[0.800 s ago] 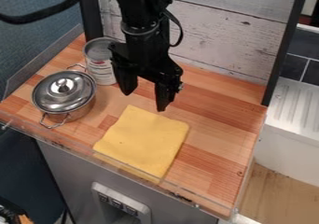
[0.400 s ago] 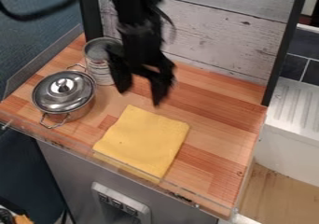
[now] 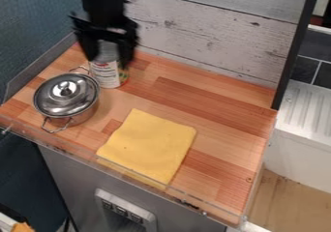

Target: Move the can to the upper right side of the table

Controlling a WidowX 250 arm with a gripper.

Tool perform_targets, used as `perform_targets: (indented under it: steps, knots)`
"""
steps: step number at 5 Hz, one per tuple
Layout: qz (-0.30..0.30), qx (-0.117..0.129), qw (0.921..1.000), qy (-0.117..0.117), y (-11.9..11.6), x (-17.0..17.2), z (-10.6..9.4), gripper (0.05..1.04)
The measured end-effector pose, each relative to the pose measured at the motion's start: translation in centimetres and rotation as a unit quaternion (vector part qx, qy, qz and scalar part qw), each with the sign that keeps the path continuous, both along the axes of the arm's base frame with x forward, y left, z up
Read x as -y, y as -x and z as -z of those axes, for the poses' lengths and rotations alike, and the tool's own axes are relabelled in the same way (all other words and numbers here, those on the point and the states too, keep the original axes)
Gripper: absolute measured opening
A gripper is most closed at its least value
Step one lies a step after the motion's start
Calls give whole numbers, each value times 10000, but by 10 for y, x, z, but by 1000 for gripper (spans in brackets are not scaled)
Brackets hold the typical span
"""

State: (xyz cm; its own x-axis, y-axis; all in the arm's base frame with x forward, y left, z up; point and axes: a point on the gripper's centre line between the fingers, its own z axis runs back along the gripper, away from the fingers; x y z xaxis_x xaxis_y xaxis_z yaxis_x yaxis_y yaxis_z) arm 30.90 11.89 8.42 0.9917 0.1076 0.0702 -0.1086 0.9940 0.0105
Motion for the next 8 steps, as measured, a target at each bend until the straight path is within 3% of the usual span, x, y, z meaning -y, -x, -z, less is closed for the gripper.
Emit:
perform_targets:
  steps: [2,3,4,5,6,8]
  knots:
    - [-485,72,9984,-296,-29,-58,11,1001]
    - [-542,16,9972,-520,-45,-74,17,1001]
    - [-573,-9,9967,-578,-55,-84,18,1001]
    - [-598,-194,9958,-670,-55,-96,24,1001]
    - [-498,-298,9953,-773,-54,-99,23,1001]
    - [-402,-487,9961,-622,-48,-70,48,1001]
